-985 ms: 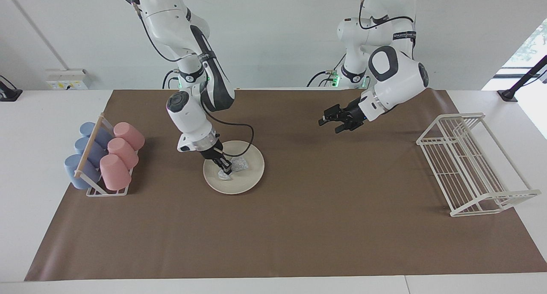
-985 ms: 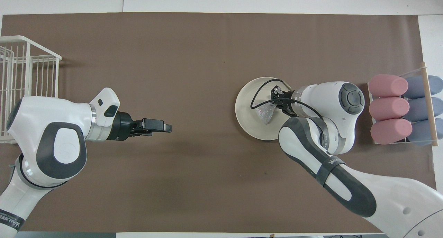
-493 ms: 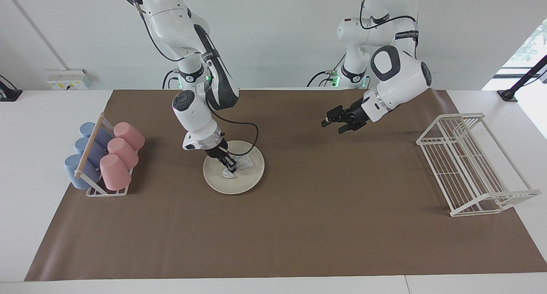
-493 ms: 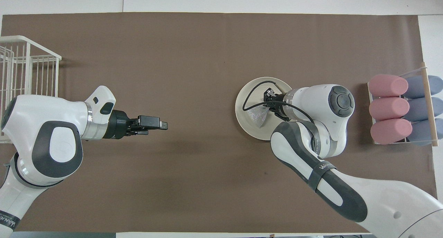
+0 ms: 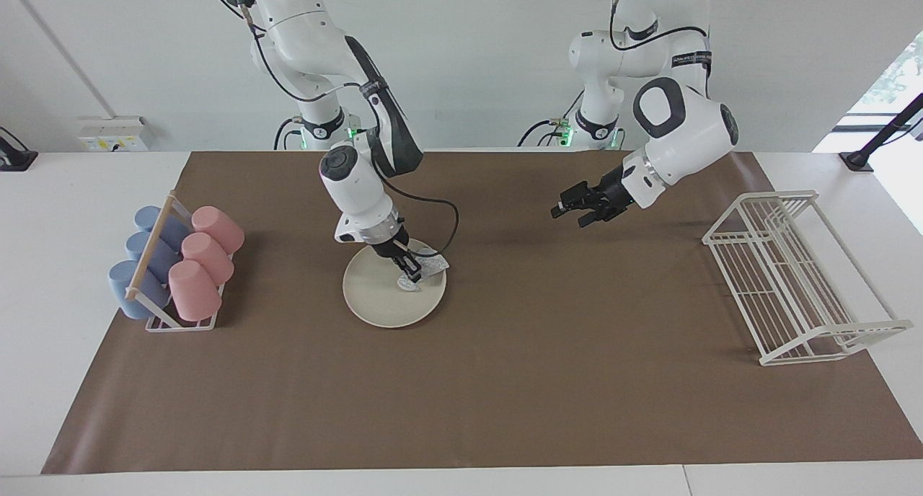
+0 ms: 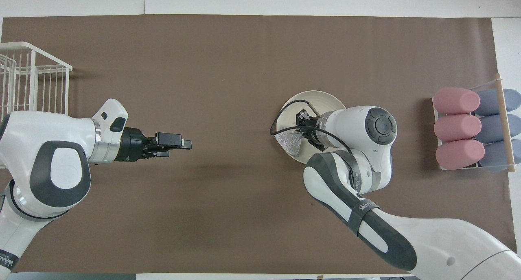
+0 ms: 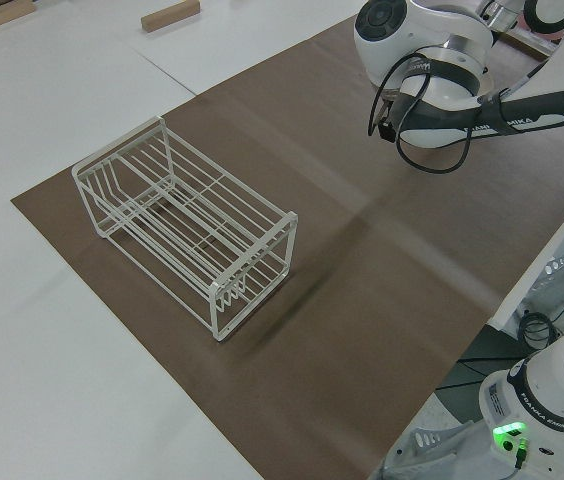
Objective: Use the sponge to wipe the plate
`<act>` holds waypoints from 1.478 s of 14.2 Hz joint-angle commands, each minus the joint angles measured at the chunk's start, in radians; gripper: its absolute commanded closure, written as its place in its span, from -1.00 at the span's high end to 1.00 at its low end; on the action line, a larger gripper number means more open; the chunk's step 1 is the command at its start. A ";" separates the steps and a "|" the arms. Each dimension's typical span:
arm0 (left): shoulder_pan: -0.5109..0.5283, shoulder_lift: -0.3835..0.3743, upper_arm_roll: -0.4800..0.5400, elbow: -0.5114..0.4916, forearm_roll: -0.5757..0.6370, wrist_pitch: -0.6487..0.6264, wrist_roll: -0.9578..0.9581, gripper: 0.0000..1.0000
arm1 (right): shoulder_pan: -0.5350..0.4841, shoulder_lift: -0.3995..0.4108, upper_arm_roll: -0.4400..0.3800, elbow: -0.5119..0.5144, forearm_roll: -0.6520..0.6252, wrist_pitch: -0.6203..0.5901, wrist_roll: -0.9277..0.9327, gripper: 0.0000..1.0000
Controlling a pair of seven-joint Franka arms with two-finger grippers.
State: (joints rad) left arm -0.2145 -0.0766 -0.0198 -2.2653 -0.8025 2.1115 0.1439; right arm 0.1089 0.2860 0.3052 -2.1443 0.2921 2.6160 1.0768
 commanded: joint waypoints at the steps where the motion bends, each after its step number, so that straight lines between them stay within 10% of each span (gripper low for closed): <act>1: 0.001 0.001 -0.002 0.010 0.026 -0.004 -0.026 1.00 | -0.012 0.004 0.005 0.000 -0.007 0.015 0.053 -1.00; 8: 0.015 -0.014 -0.003 0.013 -0.004 -0.034 -0.073 1.00 | 0.006 -0.102 0.003 0.197 -0.016 -0.317 0.365 -1.00; 14: 0.009 -0.045 -0.003 0.013 -0.368 -0.165 0.063 1.00 | 0.069 -0.217 0.012 0.406 -0.172 -0.706 0.560 -1.00; 21: 0.003 -0.072 -0.008 -0.008 -0.628 -0.268 0.190 1.00 | 0.087 -0.284 0.022 0.389 -0.168 -0.745 0.679 -1.00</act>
State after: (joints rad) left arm -0.2144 -0.1257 -0.0253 -2.2480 -1.3599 1.8634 0.2970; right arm 0.1956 0.0013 0.3195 -1.7415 0.1405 1.8420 1.6950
